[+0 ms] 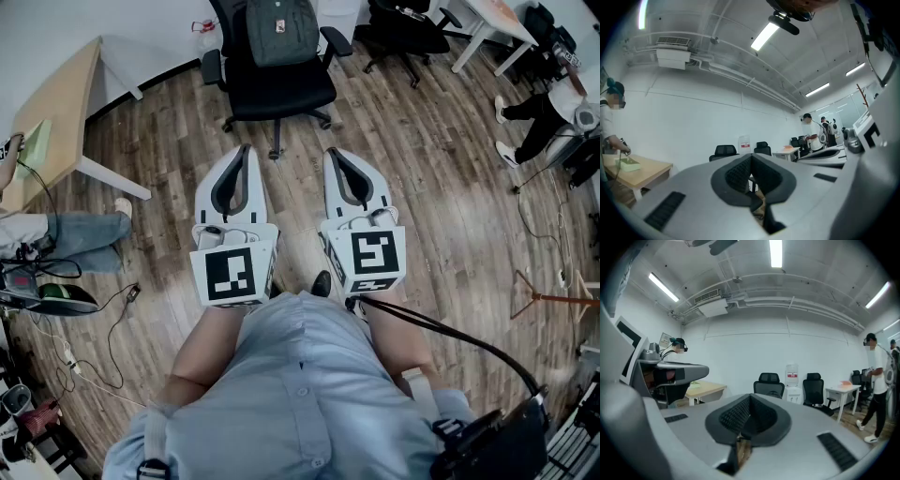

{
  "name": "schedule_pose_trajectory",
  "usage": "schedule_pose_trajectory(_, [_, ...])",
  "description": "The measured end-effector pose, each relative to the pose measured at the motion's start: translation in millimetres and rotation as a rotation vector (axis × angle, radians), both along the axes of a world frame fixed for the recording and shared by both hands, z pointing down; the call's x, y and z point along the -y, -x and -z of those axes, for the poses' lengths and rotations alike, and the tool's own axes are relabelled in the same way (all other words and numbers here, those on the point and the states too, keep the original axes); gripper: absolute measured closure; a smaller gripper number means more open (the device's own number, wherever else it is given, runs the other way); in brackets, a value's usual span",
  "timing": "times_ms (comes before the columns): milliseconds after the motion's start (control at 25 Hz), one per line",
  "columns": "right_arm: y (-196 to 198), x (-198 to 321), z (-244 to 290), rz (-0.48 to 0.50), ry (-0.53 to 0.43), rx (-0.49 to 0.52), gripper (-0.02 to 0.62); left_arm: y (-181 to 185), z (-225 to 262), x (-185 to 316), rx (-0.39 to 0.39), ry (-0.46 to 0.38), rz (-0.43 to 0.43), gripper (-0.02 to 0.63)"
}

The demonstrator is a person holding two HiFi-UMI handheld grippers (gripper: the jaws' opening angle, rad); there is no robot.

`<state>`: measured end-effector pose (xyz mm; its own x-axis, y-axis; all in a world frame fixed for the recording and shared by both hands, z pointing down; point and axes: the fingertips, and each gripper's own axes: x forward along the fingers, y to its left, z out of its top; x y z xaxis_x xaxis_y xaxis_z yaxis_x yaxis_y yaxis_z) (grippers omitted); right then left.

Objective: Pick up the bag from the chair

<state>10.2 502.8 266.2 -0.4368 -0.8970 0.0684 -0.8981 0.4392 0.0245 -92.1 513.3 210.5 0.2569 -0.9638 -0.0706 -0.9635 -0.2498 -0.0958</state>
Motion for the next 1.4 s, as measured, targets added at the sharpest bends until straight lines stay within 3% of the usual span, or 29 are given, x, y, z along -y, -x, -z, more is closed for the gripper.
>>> schedule_pose_trajectory(560, [-49, 21, -5, 0.026, 0.013, 0.043, 0.595, -41, -20, 18, 0.065, 0.018, 0.015, 0.604])
schedule_pose_trajectory(880, [-92, 49, -16, -0.023, 0.044, 0.046, 0.594, -69, -29, 36, 0.079, 0.056, 0.016, 0.604])
schedule_pose_trajectory(1120, [-80, 96, -38, -0.029, 0.071, 0.031, 0.594, -55, -49, 87, 0.066, 0.073, 0.015, 0.604])
schedule_pose_trajectory(1400, [-40, 198, -40, -0.036, 0.082, -0.002, 0.594, -20, -51, 197, 0.010, 0.093, 0.003, 0.604])
